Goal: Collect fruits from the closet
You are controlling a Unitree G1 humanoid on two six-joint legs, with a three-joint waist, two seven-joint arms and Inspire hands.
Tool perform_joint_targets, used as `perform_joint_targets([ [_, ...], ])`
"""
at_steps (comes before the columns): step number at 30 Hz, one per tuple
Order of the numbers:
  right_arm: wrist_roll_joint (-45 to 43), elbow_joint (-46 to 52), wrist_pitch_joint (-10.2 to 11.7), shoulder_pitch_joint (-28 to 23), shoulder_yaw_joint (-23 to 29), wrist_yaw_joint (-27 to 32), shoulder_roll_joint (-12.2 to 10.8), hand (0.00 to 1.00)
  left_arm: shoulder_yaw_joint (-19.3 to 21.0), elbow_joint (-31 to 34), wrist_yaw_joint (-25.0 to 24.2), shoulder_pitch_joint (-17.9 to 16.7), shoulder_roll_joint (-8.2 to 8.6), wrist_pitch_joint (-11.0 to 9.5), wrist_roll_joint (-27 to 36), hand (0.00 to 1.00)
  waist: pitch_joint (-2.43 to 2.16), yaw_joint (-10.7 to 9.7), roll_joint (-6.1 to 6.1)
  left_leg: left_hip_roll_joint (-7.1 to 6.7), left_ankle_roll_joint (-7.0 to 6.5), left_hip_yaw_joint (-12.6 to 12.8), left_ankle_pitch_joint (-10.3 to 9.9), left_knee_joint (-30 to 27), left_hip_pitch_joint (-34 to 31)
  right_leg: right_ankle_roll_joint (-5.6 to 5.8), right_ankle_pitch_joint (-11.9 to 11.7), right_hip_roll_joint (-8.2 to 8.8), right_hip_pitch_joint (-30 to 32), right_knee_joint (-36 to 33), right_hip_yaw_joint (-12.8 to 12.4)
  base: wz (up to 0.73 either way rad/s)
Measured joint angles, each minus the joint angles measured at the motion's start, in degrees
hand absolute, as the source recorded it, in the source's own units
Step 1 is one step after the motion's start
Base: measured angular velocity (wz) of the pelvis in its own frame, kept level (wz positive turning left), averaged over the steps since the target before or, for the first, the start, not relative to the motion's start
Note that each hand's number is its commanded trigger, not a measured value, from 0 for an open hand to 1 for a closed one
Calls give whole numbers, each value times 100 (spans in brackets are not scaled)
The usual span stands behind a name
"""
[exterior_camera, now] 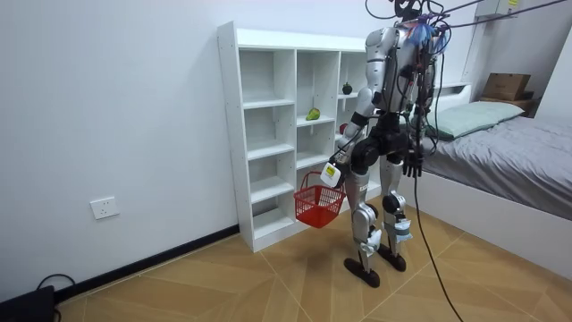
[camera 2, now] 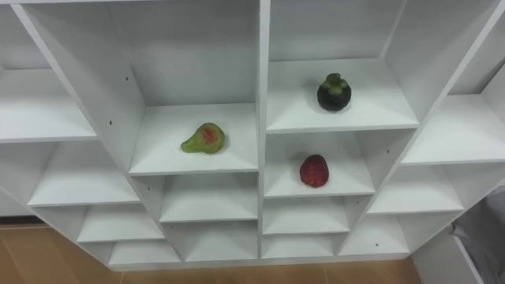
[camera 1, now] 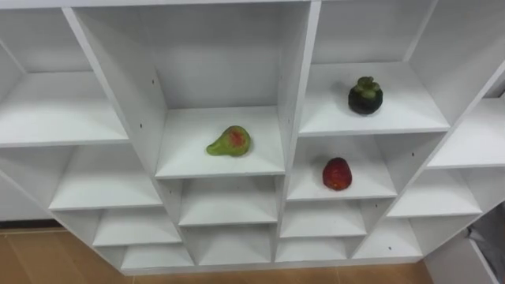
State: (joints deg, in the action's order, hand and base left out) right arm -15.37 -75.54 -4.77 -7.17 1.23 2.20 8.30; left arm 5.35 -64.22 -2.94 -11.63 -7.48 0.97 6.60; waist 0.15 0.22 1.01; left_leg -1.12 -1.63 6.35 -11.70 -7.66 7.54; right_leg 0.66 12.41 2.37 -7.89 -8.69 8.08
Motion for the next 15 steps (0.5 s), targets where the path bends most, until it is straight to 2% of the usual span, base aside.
perform_joint_targets([
  [6,-18,7,92,35,12,145,0,0,2,9,2,-5,-1,-12,-2,100,1,-3,6,24,0,0,0,-1,-11,0,0,-1,1,0,1,0],
  [15,-17,51,309,44,19,612,-3,0,2,9,-3,4,0,-129,-7,100,-1,1,37,-11,0,1,0,-5,-14,0,0,1,2,4,2,0],
])
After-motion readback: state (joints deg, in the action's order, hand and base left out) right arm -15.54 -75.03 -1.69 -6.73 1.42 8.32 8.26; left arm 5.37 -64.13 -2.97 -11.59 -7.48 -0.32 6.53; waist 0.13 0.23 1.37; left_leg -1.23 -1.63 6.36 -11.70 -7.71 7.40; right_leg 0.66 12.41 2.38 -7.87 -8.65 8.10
